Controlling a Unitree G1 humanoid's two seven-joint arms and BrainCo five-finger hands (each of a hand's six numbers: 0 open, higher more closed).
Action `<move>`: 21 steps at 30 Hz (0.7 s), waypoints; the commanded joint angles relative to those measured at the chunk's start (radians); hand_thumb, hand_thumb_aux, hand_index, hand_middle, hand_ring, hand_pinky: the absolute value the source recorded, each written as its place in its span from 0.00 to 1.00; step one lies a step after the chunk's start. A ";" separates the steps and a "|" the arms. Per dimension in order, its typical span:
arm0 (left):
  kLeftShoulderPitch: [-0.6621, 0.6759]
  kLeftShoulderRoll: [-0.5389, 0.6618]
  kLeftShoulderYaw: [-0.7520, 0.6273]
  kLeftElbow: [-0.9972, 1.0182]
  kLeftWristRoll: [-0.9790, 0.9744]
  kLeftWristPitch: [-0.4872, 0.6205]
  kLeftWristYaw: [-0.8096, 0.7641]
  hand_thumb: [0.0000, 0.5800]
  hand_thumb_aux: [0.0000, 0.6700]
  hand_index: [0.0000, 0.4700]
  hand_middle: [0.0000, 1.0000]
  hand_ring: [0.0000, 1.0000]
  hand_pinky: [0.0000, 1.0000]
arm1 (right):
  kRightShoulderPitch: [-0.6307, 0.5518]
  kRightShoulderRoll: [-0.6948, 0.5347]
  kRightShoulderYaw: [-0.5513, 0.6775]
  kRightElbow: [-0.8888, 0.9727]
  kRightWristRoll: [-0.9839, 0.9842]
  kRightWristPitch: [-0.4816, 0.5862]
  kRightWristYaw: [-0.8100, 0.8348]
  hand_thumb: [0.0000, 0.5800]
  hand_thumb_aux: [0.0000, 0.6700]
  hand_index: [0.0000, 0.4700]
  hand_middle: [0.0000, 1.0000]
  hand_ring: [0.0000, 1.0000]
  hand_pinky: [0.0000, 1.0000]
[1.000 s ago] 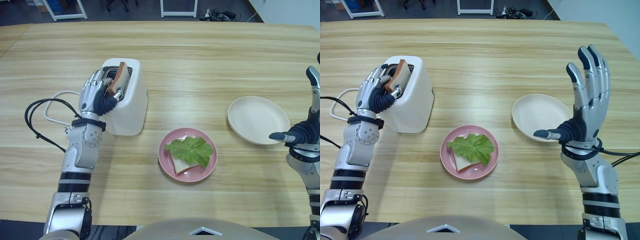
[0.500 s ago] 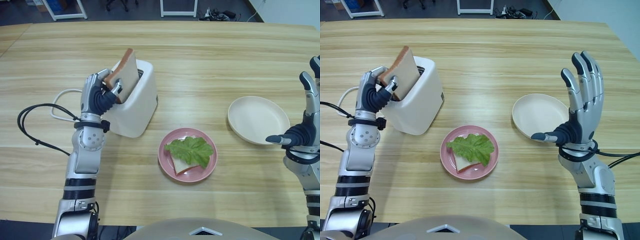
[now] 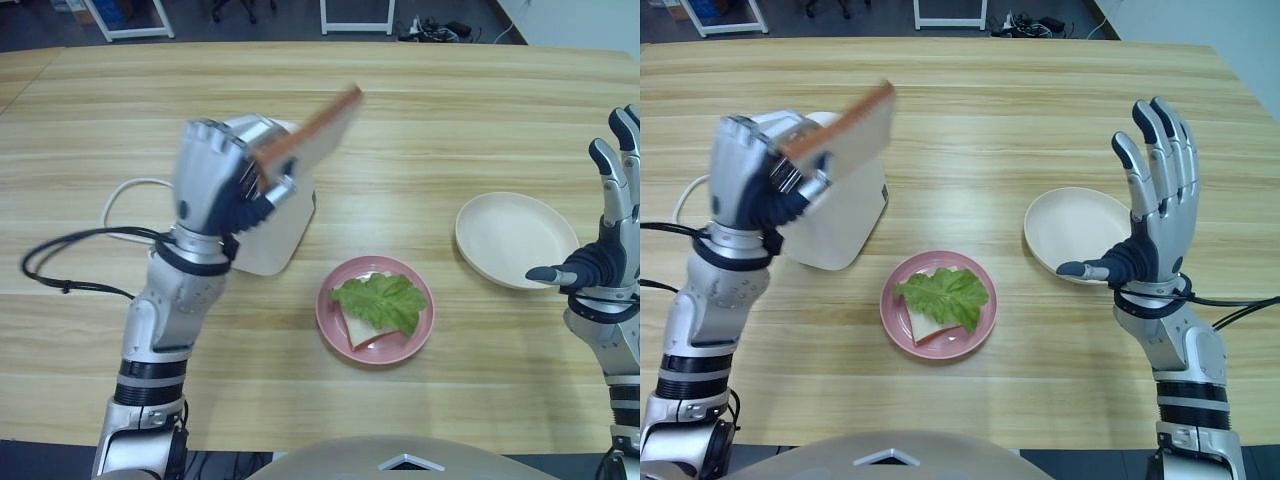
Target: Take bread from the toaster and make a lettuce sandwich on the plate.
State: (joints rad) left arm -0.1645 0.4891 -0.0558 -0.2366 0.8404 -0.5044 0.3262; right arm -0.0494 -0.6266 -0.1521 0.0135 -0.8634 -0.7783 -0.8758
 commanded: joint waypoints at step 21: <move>0.023 0.066 -0.387 0.152 0.512 0.024 0.381 1.00 1.00 1.00 1.00 1.00 1.00 | -0.165 -0.049 0.297 0.277 0.004 -0.152 0.331 0.00 0.00 0.00 0.00 0.00 0.00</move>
State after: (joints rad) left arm -0.1484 0.5330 -0.4289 -0.0736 1.3460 -0.4811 0.6955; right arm -0.1732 -0.6491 0.1009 0.2286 -0.8645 -0.9190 -0.6172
